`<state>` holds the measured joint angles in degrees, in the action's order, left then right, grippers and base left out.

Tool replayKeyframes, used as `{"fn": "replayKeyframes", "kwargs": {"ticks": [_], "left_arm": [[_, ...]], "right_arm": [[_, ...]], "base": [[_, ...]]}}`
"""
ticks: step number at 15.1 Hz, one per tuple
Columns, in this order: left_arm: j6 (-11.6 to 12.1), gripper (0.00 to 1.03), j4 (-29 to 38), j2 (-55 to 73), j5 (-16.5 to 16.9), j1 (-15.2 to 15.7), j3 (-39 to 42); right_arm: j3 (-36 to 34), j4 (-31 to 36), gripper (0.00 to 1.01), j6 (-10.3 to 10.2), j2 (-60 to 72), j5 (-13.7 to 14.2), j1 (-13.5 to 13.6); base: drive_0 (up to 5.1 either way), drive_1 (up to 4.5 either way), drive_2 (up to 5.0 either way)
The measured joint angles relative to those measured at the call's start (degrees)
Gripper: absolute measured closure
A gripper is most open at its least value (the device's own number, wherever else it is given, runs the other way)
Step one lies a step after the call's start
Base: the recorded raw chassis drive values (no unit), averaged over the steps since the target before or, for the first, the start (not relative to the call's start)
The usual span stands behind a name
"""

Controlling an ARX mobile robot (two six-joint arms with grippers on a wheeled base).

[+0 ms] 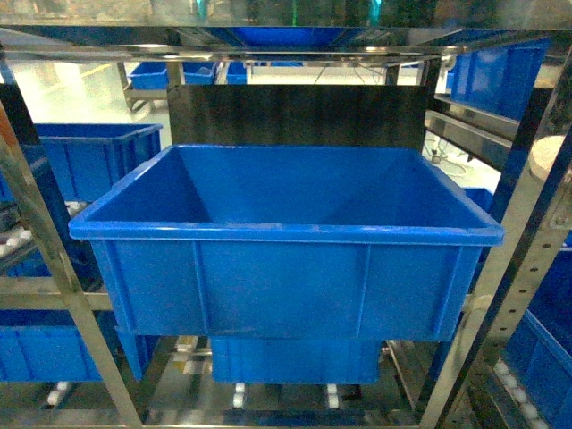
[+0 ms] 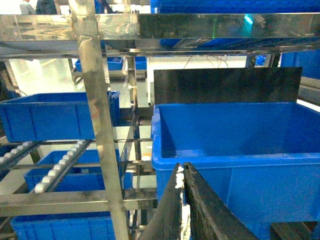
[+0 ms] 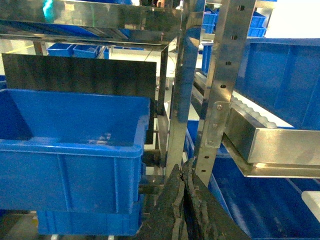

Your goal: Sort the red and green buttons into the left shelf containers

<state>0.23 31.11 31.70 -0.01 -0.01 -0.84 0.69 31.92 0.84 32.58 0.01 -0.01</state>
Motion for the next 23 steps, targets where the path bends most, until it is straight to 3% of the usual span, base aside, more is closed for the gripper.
{"fn": "replayKeyframes", "kwargs": {"ticks": [7,14,15,23], "left_arm": [[0.0,1.01,-13.55,-14.25,0.0,0.0,0.0],[0.0,1.01,-23.47,-23.32,0.0,0.0,-0.04],[0.0,1.01,-31.89,-29.4,0.02,0.0,0.0],[-0.02,1.01,-31.34,-31.12,0.0,0.0,0.0]], "right_arm": [[-0.02,-13.79,0.99,0.0,-14.53,0.0,0.0],[-0.02,-22.12,0.99,0.02,-22.86,0.0,0.0],[0.0,-31.34,0.99,0.0,-28.85,0.0,0.0],[0.0,-32.13,0.99,0.0,-32.33,-0.04,0.0]], "base": [[0.0,0.0,0.0],[0.0,0.0,0.0],[0.0,0.0,0.0],[0.0,0.0,0.0]]}}
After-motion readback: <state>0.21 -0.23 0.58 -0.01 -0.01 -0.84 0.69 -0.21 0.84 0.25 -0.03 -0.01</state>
